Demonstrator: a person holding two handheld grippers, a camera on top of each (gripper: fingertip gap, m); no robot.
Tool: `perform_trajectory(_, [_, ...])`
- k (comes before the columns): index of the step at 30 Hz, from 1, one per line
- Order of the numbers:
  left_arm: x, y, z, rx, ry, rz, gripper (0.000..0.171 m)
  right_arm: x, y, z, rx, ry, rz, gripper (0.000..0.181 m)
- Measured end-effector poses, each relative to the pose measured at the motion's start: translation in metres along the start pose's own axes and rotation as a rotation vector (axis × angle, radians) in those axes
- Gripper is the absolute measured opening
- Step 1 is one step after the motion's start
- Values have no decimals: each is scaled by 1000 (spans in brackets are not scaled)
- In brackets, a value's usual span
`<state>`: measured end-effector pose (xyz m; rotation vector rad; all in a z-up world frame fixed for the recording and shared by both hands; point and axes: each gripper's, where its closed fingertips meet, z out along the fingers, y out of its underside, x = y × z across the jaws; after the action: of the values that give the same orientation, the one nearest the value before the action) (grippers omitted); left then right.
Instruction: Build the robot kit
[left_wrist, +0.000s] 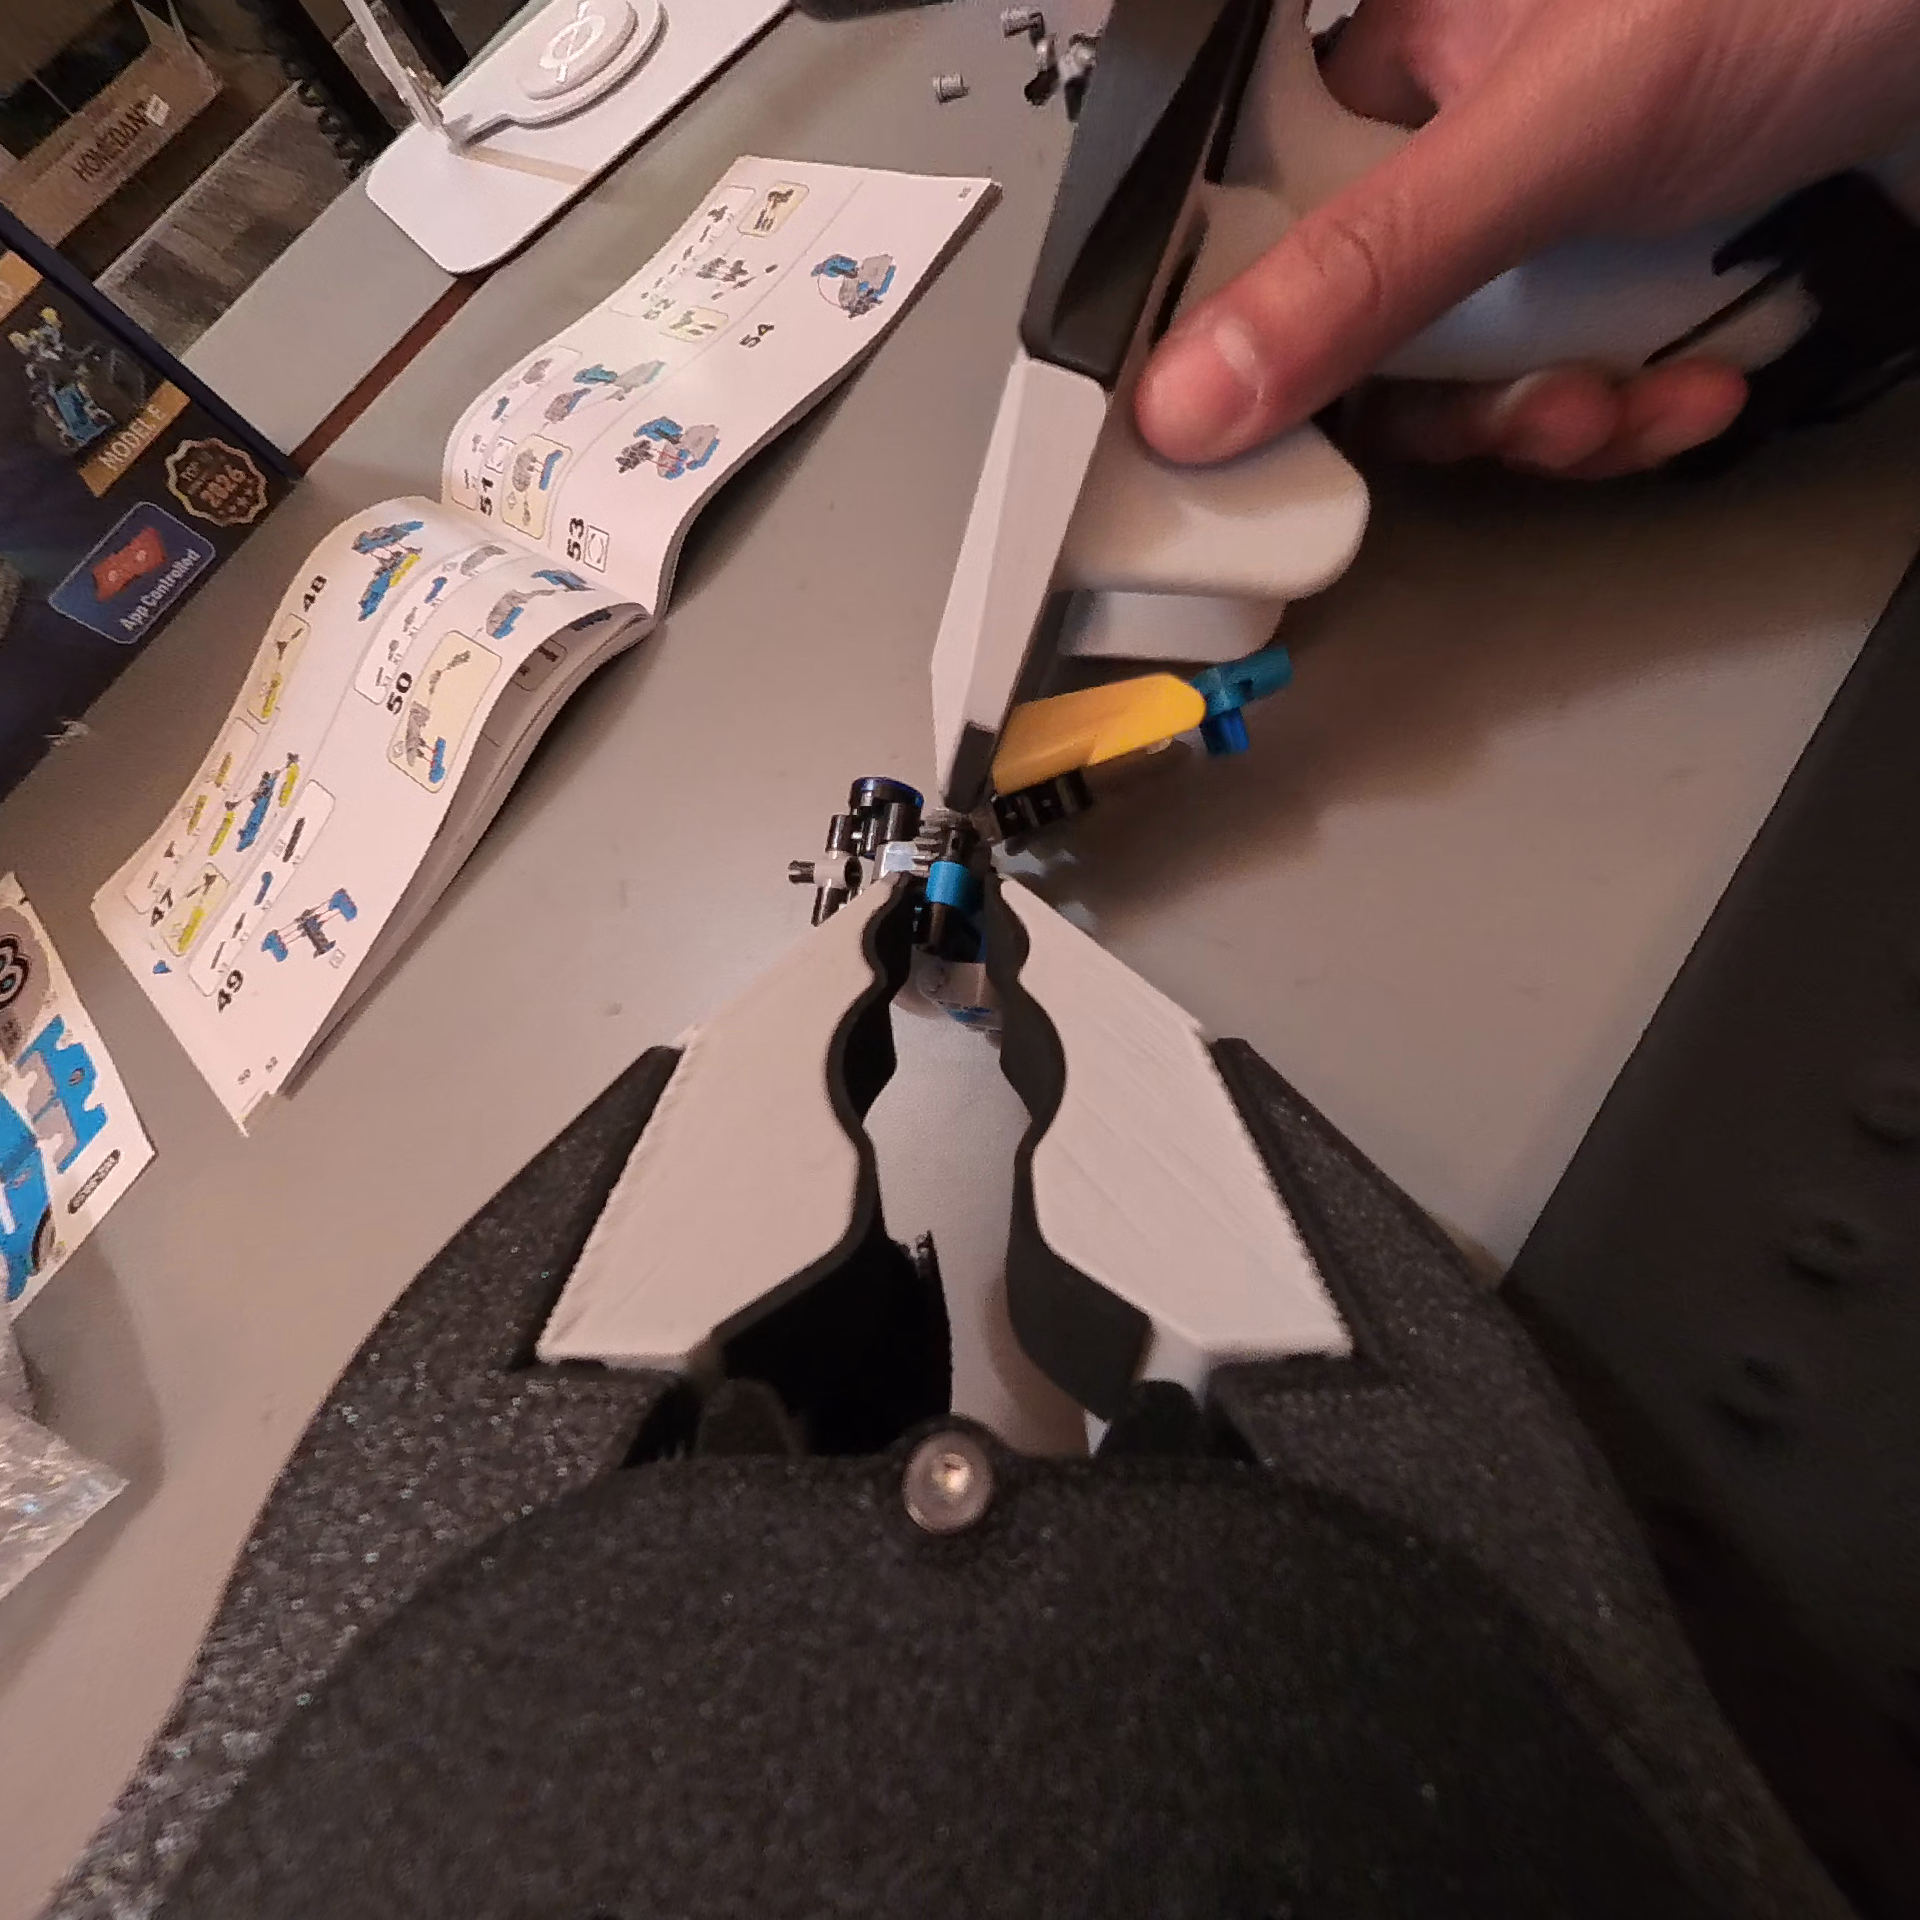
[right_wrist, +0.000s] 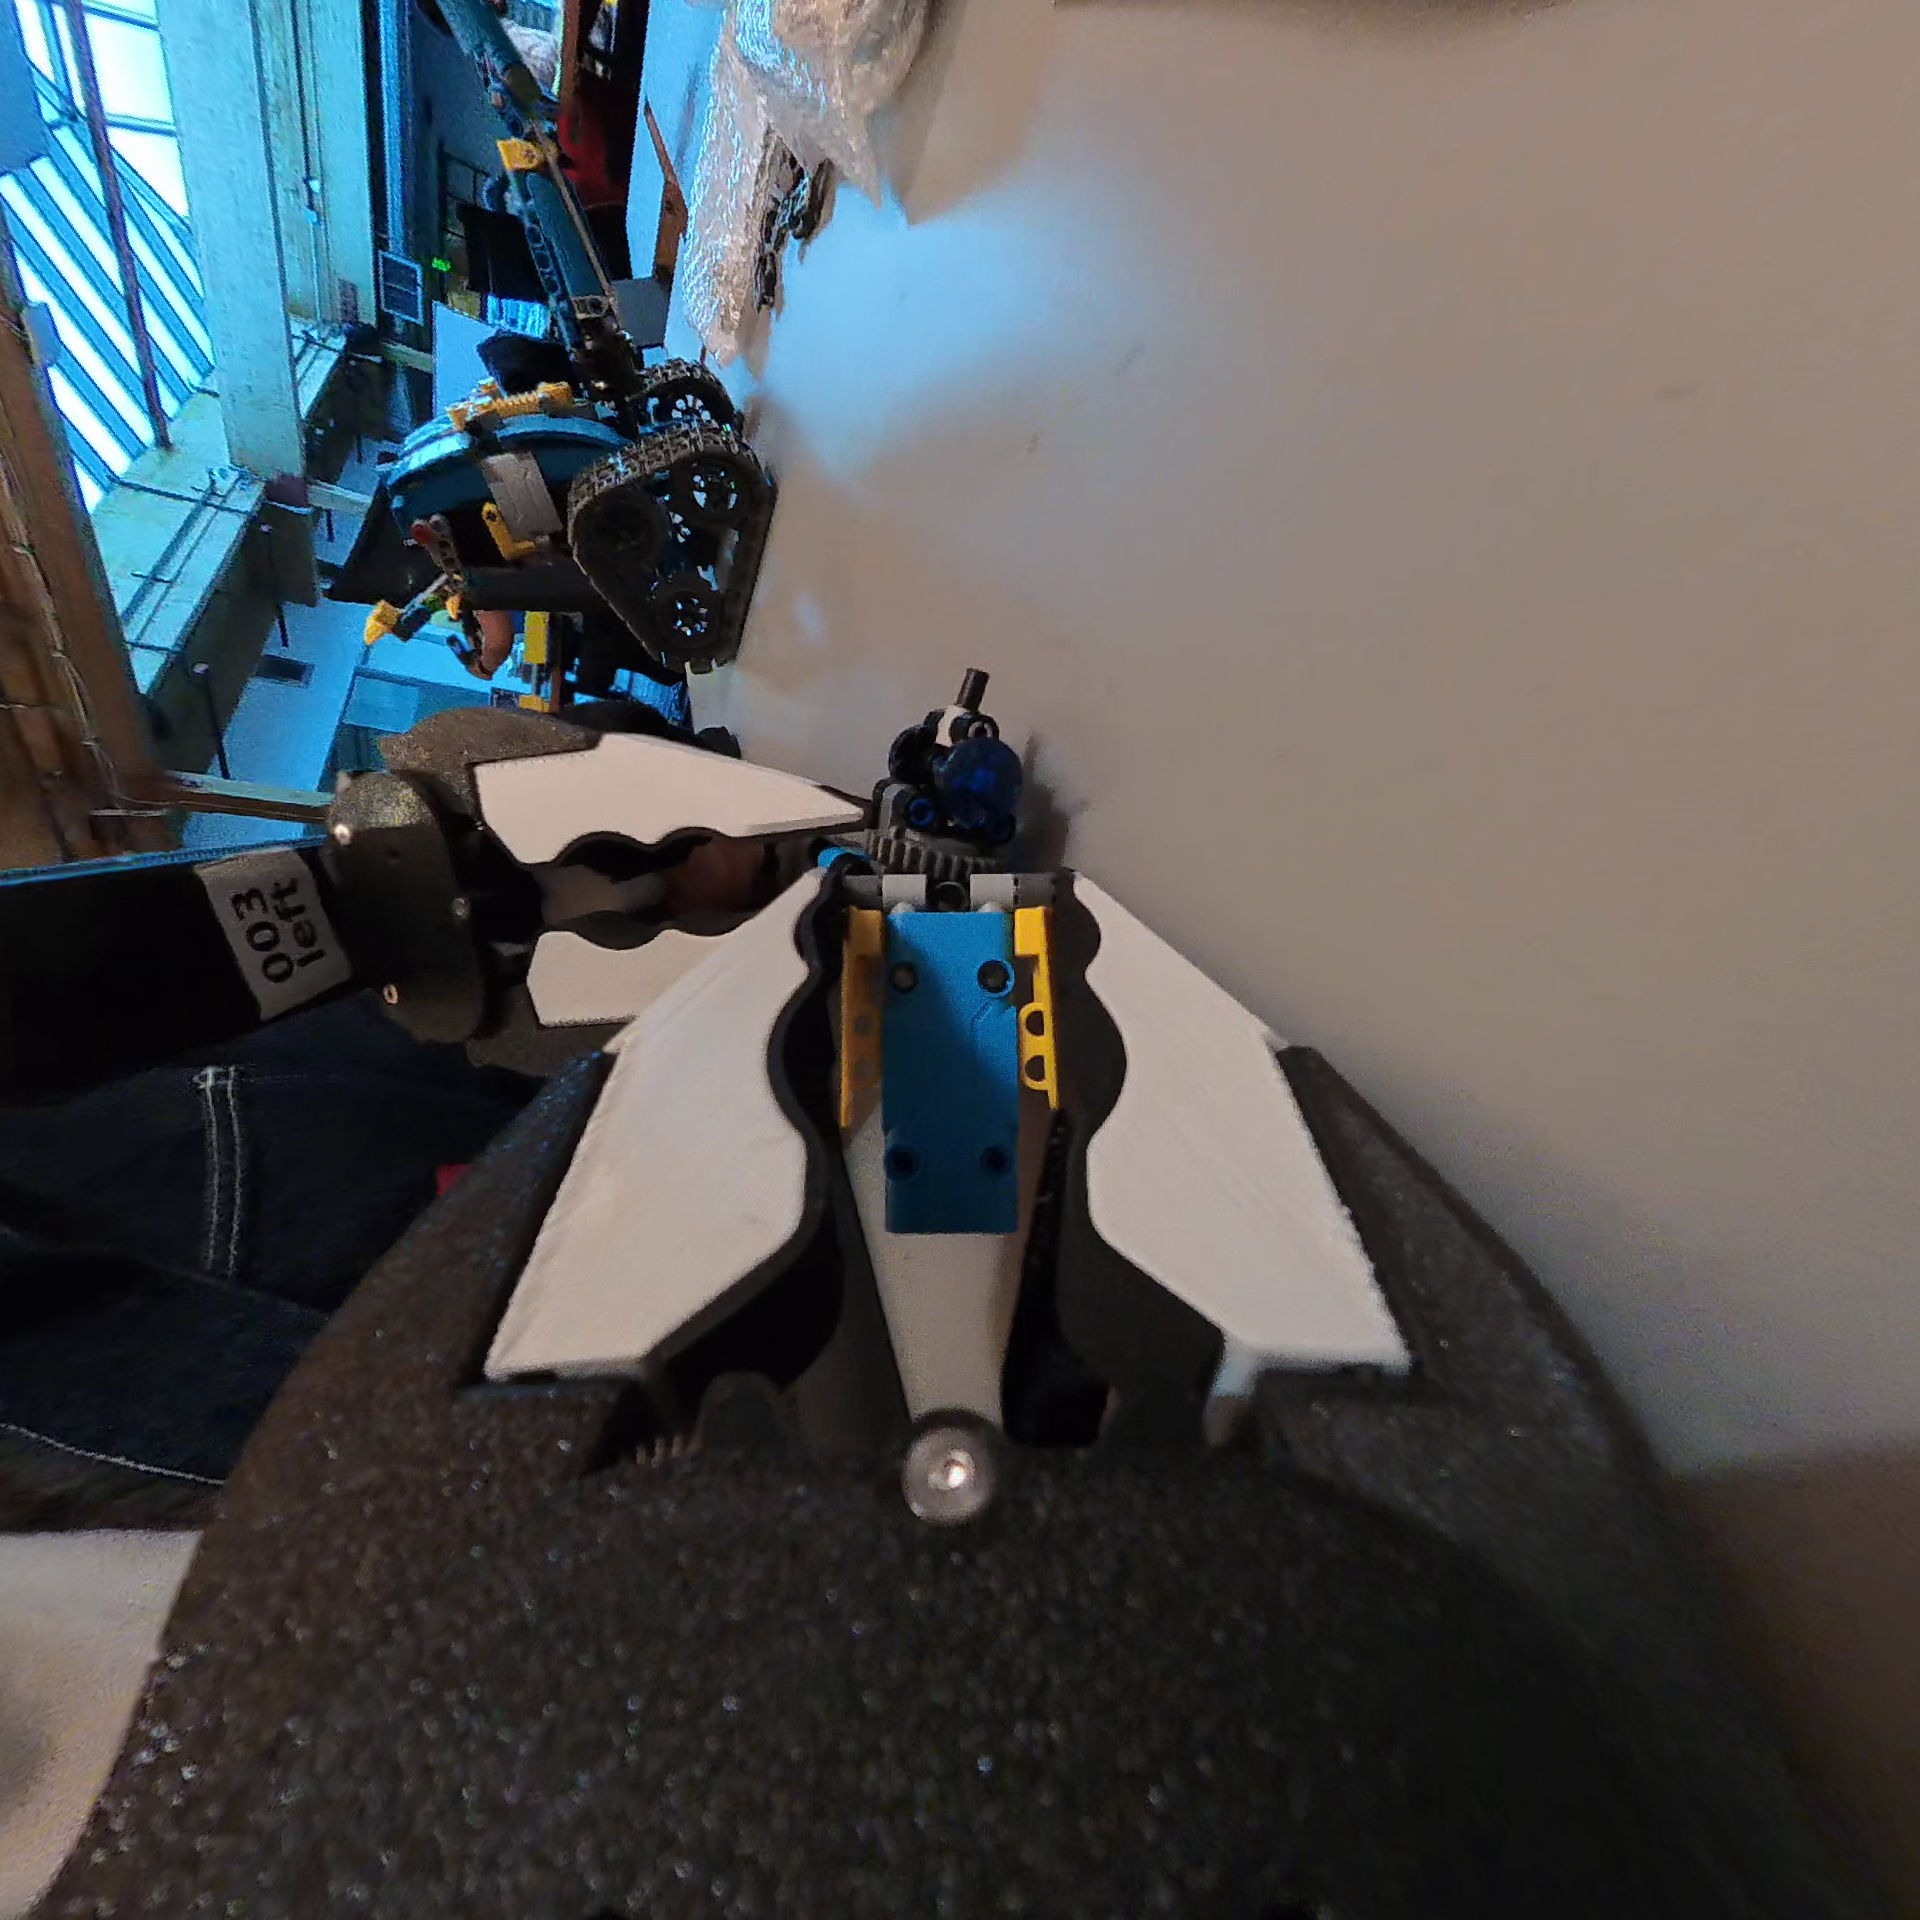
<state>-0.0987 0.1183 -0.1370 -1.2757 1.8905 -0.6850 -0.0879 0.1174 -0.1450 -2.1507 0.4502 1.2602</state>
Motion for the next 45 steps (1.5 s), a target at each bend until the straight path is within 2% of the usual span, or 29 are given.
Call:
perform_trajectory(9, [-5, 3, -1, -7, -40, 19, 13, 2, 0, -7, 10, -13, -4, 39])
perform_trajectory(13, [-2, 0, -1, 10, -25, 10, 15, -2, -3, -10, 21, -90, 54, 39])
perform_trajectory(15, [0, -6, -3, 37, -21, -6, 32, -5, -5, -13, 33, -126, 79, 39])
perform_trajectory(17, [1, -15, -6, 77, -30, 14, 33, -9, -4, -13, 33, -157, 100, 39])
perform_trajectory(22, [6, -28, -7, 136, -15, 53, 11, -25, 3, -11, 8, -250, 129, 39])
perform_trajectory(27, [15, -30, -8, 158, 68, 24, 4, -28, 9, -12, -12, -272, 132, 39])
perform_trajectory(30, [11, -34, -11, 182, 71, 10, 4, -34, 5, -16, 12, -287, 80, 42])
perform_trajectory(32, [8, -27, -7, 142, 81, -30, 3, -34, -9, -29, 107, -204, -61, 53])
perform_trajectory(34, [4, -23, -6, 119, 71, -64, 3, -47, -15, -45, 202, -80, -327, 56])
perform_trajectory(37, [5, -27, -5, 123, 110, -146, 3, -58, 4, -38, 237, 207, -668, 55])
perform_trajectory(38, [8, -28, -4, 125, 133, -172, 4, -48, 7, -34, 234, 357, -719, 54])
perform_trajectory(40, [13, -31, -2, 126, 159, -173, 4, -40, 13, -26, 254, 491, -780, 56])
perform_trajectory(42, [15, -30, 0, 103, 157, -153, 4, -38, 13, -25, 240, 542, -793, 55])
perform_trajectory(45, [19, -25, 4, 67, 193, -177, 3, -31, 19, -22, 191, 565, -808, 41])
